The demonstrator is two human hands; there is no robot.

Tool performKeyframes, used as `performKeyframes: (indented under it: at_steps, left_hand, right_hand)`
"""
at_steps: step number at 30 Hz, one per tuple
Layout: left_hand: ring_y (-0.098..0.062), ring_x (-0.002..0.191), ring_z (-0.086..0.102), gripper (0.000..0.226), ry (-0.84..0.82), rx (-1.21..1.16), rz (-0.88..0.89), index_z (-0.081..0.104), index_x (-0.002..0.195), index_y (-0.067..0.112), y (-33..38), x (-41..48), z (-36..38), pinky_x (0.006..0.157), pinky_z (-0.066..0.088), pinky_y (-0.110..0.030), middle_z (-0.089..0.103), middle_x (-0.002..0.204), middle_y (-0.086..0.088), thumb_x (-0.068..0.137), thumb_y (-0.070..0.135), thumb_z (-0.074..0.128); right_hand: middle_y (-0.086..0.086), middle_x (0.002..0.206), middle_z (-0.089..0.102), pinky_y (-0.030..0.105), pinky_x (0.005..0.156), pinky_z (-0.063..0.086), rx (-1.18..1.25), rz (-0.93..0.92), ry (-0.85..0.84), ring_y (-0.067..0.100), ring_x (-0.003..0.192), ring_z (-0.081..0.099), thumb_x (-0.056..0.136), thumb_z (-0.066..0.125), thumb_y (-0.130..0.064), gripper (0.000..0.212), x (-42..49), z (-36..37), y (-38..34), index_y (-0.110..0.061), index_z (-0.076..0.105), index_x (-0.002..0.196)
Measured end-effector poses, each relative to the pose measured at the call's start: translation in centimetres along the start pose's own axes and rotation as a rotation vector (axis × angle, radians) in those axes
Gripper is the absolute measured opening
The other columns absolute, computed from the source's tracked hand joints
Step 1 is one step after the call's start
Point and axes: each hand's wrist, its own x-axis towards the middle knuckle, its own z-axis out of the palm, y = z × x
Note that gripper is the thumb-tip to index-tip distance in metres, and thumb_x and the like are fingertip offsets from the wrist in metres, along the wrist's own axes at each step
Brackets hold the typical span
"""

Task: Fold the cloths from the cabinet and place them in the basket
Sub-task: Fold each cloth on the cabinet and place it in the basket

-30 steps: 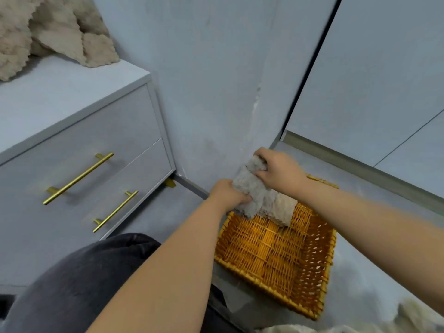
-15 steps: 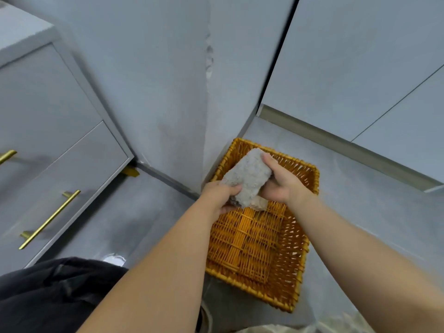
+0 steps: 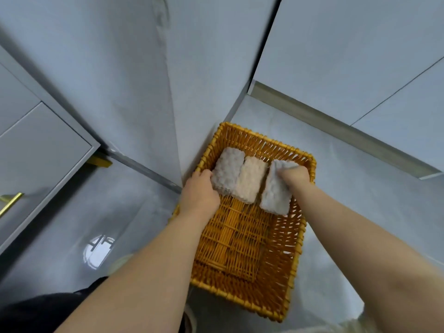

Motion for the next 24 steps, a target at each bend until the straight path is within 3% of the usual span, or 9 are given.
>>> performKeyframes:
  at_steps: [2,5,8,11,15,20,24]
  left_hand:
    - [-0.025,0.115,0.044,0.038,0.126,0.289,0.152,0.052,0.123,0.016,-0.7,-0.4,0.0,0.091,0.041,-0.038,0.05,0.127,-0.004,0.087,0.006,0.043]
    - [-0.025,0.117,0.039,0.033,0.11,0.448,0.227,0.057,0.115,0.018,-1.7,-0.6,0.3,0.093,0.039,-0.039,0.046,0.13,-0.004,0.087,0.009,0.044]
    - [-0.027,0.122,0.035,0.031,0.096,0.436,0.193,0.066,0.109,0.018,-1.9,-0.4,0.5,0.094,0.036,-0.042,0.039,0.138,-0.006,0.089,0.01,0.044]
    - [-0.029,0.123,0.034,0.027,0.127,0.388,0.167,0.072,0.1,0.015,-2.2,-0.1,0.5,0.09,0.036,-0.043,0.04,0.137,-0.009,0.084,0.007,0.051]
    - [-0.031,0.115,0.041,0.016,0.179,0.304,0.171,0.065,0.091,0.003,-2.5,-0.2,0.4,0.08,0.046,-0.043,0.048,0.121,-0.014,0.087,0.002,0.049]
    - [-0.03,0.099,0.05,0.024,0.213,0.253,0.075,0.05,0.111,0.006,-2.1,-0.5,-0.2,0.067,0.036,-0.035,0.047,0.116,-0.012,0.09,-0.002,0.044]
    - [-0.03,0.087,0.058,0.021,0.213,0.293,0.034,0.044,0.115,0.011,-2.6,-1.0,-0.1,0.062,0.034,-0.035,0.053,0.11,-0.009,0.095,0.009,0.047]
  right_hand:
    - [0.009,0.142,0.044,0.032,0.105,0.039,-0.375,-0.089,-0.074,0.023,0.132,0.042,0.1,0.039,-0.014,0.039,1.5,0.4,0.3,-0.007,0.038,0.138]
    - [0.011,0.147,0.039,0.035,0.109,0.036,-0.485,-0.071,-0.075,0.025,0.136,0.037,0.098,0.042,-0.01,0.043,2.7,1.8,0.6,-0.004,0.035,0.14]
    - [0.01,0.149,0.036,0.033,0.109,0.036,-0.563,-0.168,-0.073,0.025,0.138,0.035,0.096,0.048,-0.011,0.049,3.3,2.7,0.8,-0.005,0.033,0.143]
    - [0.01,0.146,0.039,0.031,0.102,0.04,-0.559,-0.131,-0.059,0.025,0.135,0.039,0.098,0.043,-0.008,0.043,3.3,3.1,1.2,-0.006,0.038,0.141]
    - [0.016,0.13,0.053,0.036,0.094,0.046,-0.327,-0.035,0.14,0.031,0.12,0.052,0.096,0.04,-0.005,0.036,3.3,4.4,2.7,-0.003,0.047,0.131]
    - [0.018,0.122,0.05,0.043,0.09,0.041,-0.424,-0.321,0.5,0.034,0.112,0.047,0.089,0.044,0.005,0.03,3.0,6.2,3.7,-0.002,0.048,0.119]
    - [0.024,0.113,0.055,0.047,0.081,0.043,-0.536,-0.501,0.432,0.041,0.101,0.051,0.08,0.056,0.002,0.023,2.2,8.1,5.6,0.006,0.06,0.103]
